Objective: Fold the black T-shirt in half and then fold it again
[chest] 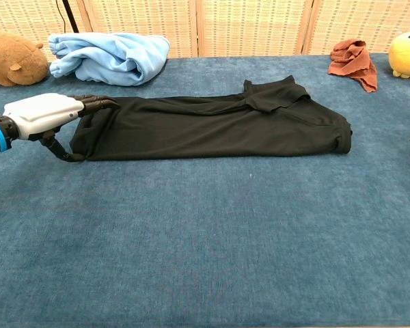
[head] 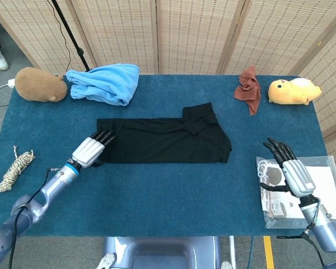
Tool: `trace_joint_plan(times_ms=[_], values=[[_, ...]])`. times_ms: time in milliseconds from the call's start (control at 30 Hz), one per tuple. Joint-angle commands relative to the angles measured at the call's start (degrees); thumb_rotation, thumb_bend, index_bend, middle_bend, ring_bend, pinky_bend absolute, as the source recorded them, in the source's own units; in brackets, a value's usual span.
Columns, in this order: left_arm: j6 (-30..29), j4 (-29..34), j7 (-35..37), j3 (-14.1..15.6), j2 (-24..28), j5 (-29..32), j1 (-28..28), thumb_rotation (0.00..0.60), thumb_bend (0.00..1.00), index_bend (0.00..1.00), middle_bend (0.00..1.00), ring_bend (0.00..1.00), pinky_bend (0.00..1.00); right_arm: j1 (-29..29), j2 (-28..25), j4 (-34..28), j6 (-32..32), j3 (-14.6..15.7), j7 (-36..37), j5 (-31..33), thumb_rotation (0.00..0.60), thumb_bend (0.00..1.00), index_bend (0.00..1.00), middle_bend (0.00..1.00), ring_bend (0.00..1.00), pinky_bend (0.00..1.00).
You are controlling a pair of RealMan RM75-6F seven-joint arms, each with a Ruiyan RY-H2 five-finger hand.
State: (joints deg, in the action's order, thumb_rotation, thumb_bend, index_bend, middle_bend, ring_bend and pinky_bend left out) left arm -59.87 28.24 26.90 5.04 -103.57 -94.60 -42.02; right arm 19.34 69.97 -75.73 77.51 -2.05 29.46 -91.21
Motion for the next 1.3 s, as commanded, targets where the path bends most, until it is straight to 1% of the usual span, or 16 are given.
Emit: trace_joint_plan(times_ms=[33, 267, 367, 567, 800, 933, 1133, 1300], values=[[0.1, -0.6, -0.3, -0.1, -0.4, 0.2, 0.1, 0.6, 0.26, 0.03, 0.0, 0.0, 0.12, 0.0, 0.0, 0.0, 0.1, 0.0, 0.0, -0.1, 0.6, 0.0, 0.0, 0.0, 0.0, 0.0], [-0.3, -3.5, -0.3, -0.1, -1.7, 0.5, 0.6, 0.6, 0.28, 0.17, 0.0, 0.0, 0.15, -0.1, -0.1, -0.2, 0.3, 0.0, 0.3, -0.3, 0.6, 0.0, 0.0, 0.0, 0.0, 0.0], [-0.7, -4.6, 0.0, 0.0, -2.3, 0.3, 0.6, 0.6, 0.29, 0.21, 0.03, 0.01, 0.15, 0.0, -0.2, -0.3, 0.2, 0.1, 0.4, -0.5, 0.6, 0.0, 0.0, 0.0, 0.0, 0.0], [-0.6, -5.7, 0.0, 0.0, -3.1, 0.2, 0.2, 0.6, 0.37, 0.27, 0.08, 0.06, 0.16, 0.0, -0.3, -0.5, 0.4, 0.2, 0.7, -0.9, 0.6, 0.0, 0.0, 0.0, 0.0, 0.0], [0.1, -7.0, -0.6, 0.3, -3.9, 0.2, 0.2, 0.6, 0.48, 0.35, 0.14, 0.13, 0.27, 0.0, -0.5, -0.5, 0.5, 0.2, 1.2, -1.1, 0.6, 0.0, 0.0, 0.0, 0.0, 0.0], [0.3, -7.8, -0.5, 0.2, -4.1, 0.4, 0.3, 0.6, 0.5, 0.4, 0.19, 0.17, 0.31, 0.0, -0.5, -0.5, 0.6, 0.2, 1.6, -1.2, 0.6, 0.0, 0.0, 0.0, 0.0, 0.0], [-0.4, -9.1, -0.1, 0.1, -4.3, 0.6, 0.6, 0.6, 0.5, 0.54, 0.32, 0.26, 0.39, 0.0, -0.6, -0.5, 0.7, 0.3, 2.0, -1.5, 0.6, 0.0, 0.0, 0.0, 0.0, 0.0], [-1.2, -10.1, 0.7, 0.1, -4.2, 0.5, 0.8, 0.6, 0.5, 0.58, 0.35, 0.28, 0.41, 0.1, -0.6, -0.6, 0.8, 0.4, 2.2, -1.7, 0.6, 0.0, 0.0, 0.0, 0.0, 0.0]])
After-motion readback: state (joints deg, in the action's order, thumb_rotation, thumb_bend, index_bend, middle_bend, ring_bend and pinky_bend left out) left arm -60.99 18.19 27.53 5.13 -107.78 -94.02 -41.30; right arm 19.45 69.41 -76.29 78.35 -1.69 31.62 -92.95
